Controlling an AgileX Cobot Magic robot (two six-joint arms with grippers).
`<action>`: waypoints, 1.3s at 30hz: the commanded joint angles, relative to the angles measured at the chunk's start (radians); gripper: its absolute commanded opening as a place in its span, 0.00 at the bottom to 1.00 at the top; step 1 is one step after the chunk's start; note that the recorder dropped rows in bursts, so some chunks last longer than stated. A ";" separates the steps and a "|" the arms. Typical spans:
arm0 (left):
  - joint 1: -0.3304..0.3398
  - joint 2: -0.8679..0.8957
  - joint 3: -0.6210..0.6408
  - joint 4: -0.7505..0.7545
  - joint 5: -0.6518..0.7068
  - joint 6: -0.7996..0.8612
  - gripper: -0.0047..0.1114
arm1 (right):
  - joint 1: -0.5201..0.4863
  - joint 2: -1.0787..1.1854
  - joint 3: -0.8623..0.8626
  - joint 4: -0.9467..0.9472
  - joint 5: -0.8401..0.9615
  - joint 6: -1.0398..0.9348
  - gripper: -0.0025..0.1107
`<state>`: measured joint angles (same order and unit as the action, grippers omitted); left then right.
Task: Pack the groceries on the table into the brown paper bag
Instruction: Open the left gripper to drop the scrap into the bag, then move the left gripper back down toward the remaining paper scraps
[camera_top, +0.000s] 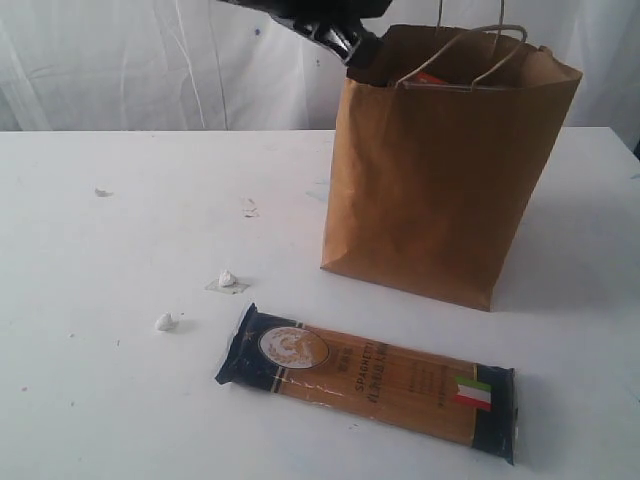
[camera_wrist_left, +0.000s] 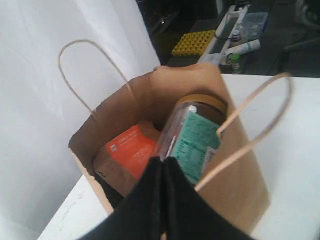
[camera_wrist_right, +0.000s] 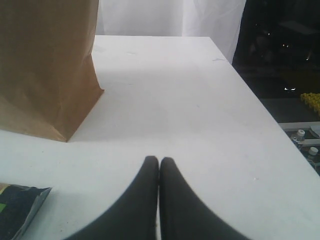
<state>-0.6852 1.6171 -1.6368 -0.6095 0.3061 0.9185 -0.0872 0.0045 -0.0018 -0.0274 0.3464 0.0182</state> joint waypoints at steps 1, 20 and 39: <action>-0.003 -0.131 -0.003 0.001 0.256 -0.007 0.04 | -0.003 -0.004 0.002 -0.003 -0.004 0.003 0.02; 0.130 -0.444 0.343 0.573 0.234 -0.577 0.04 | -0.003 -0.004 0.002 -0.003 -0.004 0.003 0.02; 0.224 -0.669 0.847 0.575 0.085 -0.624 0.04 | -0.003 -0.004 0.002 -0.003 -0.004 0.003 0.02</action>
<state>-0.4653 0.9572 -0.8187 -0.0324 0.3922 0.2984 -0.0872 0.0045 -0.0018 -0.0274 0.3464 0.0182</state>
